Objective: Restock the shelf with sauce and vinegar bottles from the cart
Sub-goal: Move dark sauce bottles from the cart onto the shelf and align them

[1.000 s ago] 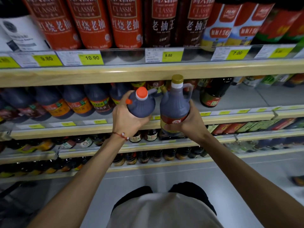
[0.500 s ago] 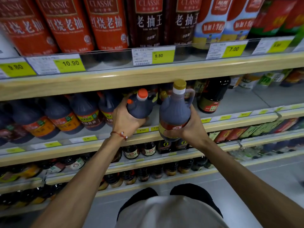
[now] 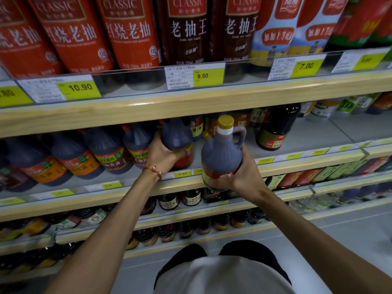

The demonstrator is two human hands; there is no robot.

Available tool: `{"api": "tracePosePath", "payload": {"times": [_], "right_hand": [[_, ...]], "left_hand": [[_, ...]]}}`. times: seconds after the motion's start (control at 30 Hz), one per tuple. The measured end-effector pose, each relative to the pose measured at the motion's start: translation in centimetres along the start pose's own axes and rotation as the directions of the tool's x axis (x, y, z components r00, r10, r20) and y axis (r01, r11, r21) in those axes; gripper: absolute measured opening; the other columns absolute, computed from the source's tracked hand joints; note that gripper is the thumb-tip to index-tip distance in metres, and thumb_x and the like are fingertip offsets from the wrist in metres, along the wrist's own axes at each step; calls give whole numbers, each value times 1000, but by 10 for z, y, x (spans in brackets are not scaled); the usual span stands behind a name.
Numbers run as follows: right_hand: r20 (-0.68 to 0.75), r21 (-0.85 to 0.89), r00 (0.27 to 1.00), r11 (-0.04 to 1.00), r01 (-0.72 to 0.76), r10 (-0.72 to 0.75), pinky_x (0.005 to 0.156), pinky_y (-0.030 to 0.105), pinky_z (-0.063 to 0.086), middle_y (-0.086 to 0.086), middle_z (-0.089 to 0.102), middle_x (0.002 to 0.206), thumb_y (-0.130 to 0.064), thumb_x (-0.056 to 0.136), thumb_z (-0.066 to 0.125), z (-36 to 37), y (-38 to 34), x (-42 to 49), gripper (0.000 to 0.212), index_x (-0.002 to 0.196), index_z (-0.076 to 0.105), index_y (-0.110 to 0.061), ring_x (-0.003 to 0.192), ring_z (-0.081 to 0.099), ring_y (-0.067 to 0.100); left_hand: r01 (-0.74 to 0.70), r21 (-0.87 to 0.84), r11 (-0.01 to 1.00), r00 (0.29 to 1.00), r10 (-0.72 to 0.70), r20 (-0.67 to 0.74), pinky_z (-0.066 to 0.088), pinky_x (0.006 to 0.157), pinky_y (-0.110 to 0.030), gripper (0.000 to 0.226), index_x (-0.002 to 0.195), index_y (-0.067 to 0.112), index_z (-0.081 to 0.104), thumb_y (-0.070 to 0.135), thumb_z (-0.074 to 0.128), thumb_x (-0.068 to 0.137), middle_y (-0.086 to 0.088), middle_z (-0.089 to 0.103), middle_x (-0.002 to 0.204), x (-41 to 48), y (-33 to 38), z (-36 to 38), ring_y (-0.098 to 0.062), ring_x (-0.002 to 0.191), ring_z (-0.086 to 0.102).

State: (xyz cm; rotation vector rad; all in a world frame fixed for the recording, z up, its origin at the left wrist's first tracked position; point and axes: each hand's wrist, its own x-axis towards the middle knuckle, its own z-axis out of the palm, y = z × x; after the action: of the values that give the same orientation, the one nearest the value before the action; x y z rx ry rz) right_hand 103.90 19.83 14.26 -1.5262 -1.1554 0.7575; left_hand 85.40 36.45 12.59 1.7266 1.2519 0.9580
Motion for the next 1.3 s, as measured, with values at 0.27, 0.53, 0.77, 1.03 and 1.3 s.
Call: {"api": "tracePosePath", "payload": {"times": [0.27, 0.53, 0.77, 1.03, 1.3], "right_hand": [[34, 4, 998, 998, -59, 59, 75, 29, 61, -4, 73, 120, -15, 50, 97, 4, -12, -7, 100, 138, 49, -19, 101, 73, 12], [143, 19, 979, 989, -148, 144, 80, 23, 59, -1, 73, 124, 1, 56, 99, -7, -27, -21, 95, 139, 53, -10, 108, 73, 11], [379, 12, 904, 976, -218, 197, 102, 52, 57, 12, 65, 137, -7, 64, 98, -29, -24, -28, 102, 148, 39, -8, 123, 67, 28], [494, -201, 860, 979, -34, 131, 113, 52, 46, 6, 45, 146, -49, 63, 92, -49, -15, -23, 109, 149, 31, -21, 137, 49, 26], [304, -285, 949, 942, 175, -84, 115, 48, 43, 8, 36, 138, -10, 81, 86, -49, -12, 1, 79, 133, 33, -32, 128, 44, 21]], "left_hand": [[100, -105, 990, 995, -101, -7, 48, 107, -35, 98, 143, 22, 43, 36, 85, 56, 1, 61, 139, -25, -1, 2, -16, 129, 57], [242, -325, 914, 970, -222, 96, 54, 103, -42, 53, 118, 15, 64, -26, 54, 85, -7, 70, 115, -96, 48, 2, -24, 113, 67], [319, -381, 868, 884, -128, 449, 54, 100, -31, 72, 144, 14, 53, -22, 63, 82, -3, 66, 137, -133, 83, -4, -18, 124, 64], [243, -337, 910, 948, -149, 282, 53, 95, -25, 80, 140, 1, 55, -10, 87, 67, -4, 71, 127, -153, 85, 24, -10, 114, 68], [-72, -163, 984, 986, 94, 134, 50, 104, -28, 80, 139, 1, 57, 8, 93, 67, -7, 59, 138, -115, 80, 41, -13, 129, 57]]}}
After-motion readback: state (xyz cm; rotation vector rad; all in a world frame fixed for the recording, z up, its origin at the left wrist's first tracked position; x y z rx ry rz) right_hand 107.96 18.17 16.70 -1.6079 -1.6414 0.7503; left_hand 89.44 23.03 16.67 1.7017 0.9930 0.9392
